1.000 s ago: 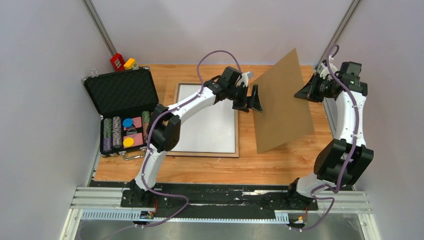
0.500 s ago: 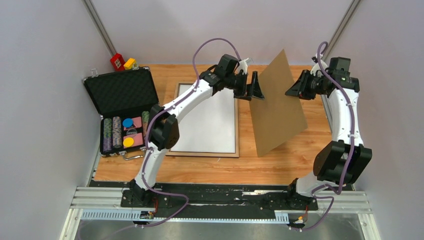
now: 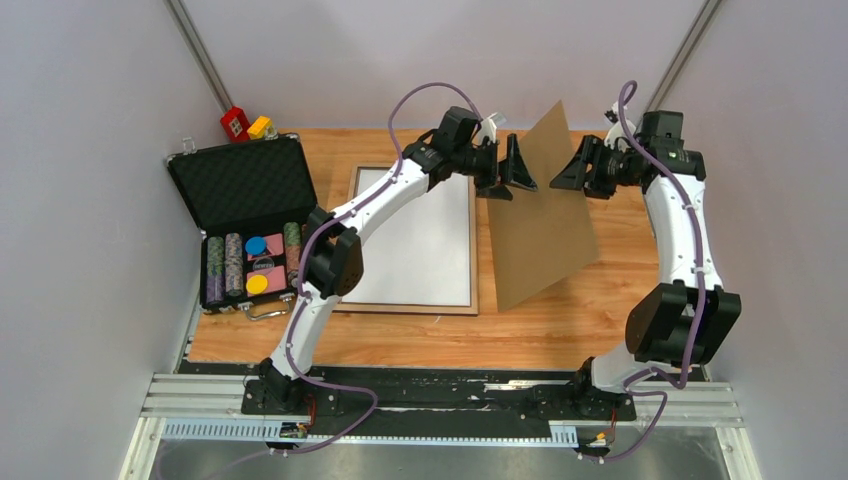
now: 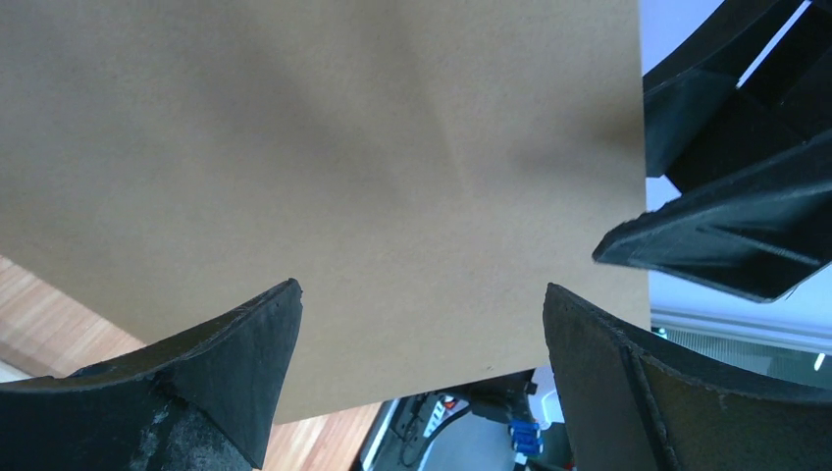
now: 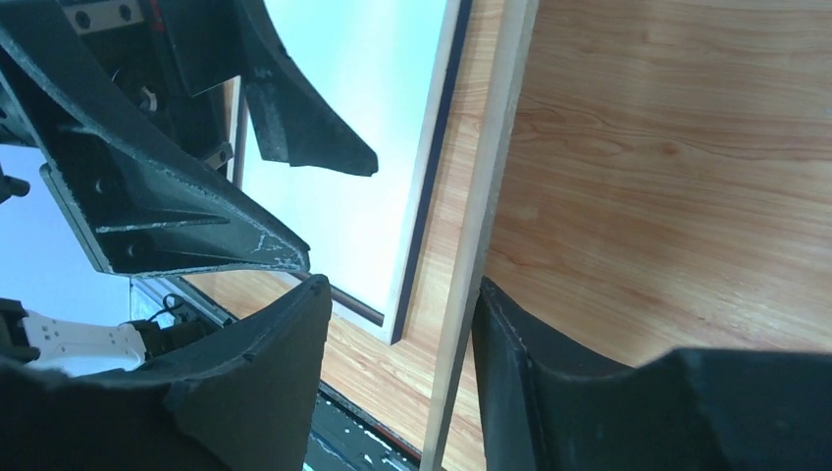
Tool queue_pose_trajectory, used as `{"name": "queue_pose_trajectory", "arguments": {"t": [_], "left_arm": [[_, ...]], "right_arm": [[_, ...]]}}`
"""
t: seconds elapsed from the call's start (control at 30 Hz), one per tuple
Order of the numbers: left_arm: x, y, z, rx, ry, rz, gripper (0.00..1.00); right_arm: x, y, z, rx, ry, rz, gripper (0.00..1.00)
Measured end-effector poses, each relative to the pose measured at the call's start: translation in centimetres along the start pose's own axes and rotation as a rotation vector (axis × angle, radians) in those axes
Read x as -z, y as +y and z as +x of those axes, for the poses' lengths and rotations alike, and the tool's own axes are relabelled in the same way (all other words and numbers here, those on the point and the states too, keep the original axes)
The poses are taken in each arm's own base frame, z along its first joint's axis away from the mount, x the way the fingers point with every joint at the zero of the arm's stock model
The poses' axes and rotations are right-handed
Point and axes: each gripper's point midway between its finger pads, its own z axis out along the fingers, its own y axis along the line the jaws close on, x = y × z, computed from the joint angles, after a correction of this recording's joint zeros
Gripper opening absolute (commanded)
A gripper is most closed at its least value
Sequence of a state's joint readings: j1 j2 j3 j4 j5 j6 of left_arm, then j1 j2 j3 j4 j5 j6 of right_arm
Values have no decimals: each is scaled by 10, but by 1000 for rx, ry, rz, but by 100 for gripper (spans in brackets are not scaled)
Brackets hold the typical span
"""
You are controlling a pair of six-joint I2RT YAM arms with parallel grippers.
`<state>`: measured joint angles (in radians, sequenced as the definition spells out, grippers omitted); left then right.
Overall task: Put the photo into the frame
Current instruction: Turn over the photo frame item at the center of the board.
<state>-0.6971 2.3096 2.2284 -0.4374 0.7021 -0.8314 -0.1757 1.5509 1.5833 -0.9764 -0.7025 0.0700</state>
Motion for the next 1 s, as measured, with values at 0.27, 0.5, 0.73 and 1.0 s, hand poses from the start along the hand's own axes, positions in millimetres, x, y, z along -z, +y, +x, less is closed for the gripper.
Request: {"name": "queue_pose_trajectory", "arguments": {"t": [0.27,0.5,0.73,1.0], "left_arm": [[0,-8,-5,29,-17,22,100],[8,-7,-10,41,-33,15,100],[39,-15,-24,32,-82,10,100],[72,-45,-41,-26,-153,33,100]], "right_arm": [[-5,29,1,52,16,-76,56],[-9,51,7,80,41,-152,57],[-8,67,11,103,52,-200,58],[-8,84,17,137,63,-242,59]]}}
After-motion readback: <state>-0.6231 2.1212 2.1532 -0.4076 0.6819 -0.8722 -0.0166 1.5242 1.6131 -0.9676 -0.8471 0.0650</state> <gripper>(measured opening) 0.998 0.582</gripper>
